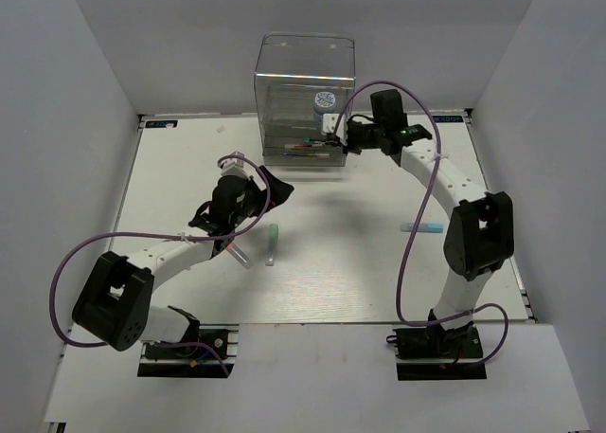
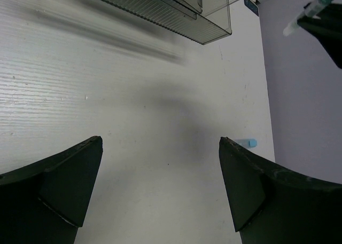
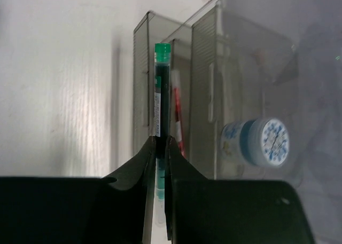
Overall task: Sort the stationery into containers
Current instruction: Place the pen in the drawer.
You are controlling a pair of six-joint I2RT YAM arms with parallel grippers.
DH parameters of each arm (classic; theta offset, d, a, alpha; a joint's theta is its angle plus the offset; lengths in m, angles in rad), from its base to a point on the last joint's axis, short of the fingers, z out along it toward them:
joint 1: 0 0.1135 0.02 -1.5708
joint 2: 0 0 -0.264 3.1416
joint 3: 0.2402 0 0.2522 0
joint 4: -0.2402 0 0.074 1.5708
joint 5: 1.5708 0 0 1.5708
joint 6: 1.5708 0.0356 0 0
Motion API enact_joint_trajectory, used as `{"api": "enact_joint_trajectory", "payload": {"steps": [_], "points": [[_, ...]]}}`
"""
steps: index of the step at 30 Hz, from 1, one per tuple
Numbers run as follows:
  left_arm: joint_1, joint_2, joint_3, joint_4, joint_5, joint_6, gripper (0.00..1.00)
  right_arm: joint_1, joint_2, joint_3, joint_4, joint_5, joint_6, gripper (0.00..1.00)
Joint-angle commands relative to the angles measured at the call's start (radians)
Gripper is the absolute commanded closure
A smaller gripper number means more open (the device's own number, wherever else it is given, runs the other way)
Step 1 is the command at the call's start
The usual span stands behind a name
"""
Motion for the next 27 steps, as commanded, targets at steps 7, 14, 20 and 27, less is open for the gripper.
{"api": "enact_joint_trajectory", "payload": {"steps": [7,14,20,27], "points": [[0.005,-0.049,-0.009,0.016,0.013,0.010,0.01,0.103,0.143,0.070,0.351,0.072,0.147,1.00],[0.005,-0.080,-0.019,0.005,0.022,0.010,0.01,0.119,0.225,0.099,0.425,0.118,0.151,0.87],[0.005,-0.089,-0.030,-0.004,0.022,0.010,0.01,0.115,0.266,0.107,0.434,0.147,0.142,0.71],[0.005,-0.048,-0.001,-0.034,0.032,0.010,0.02,0.110,0.245,0.073,0.440,0.143,0.141,0.56]]}}
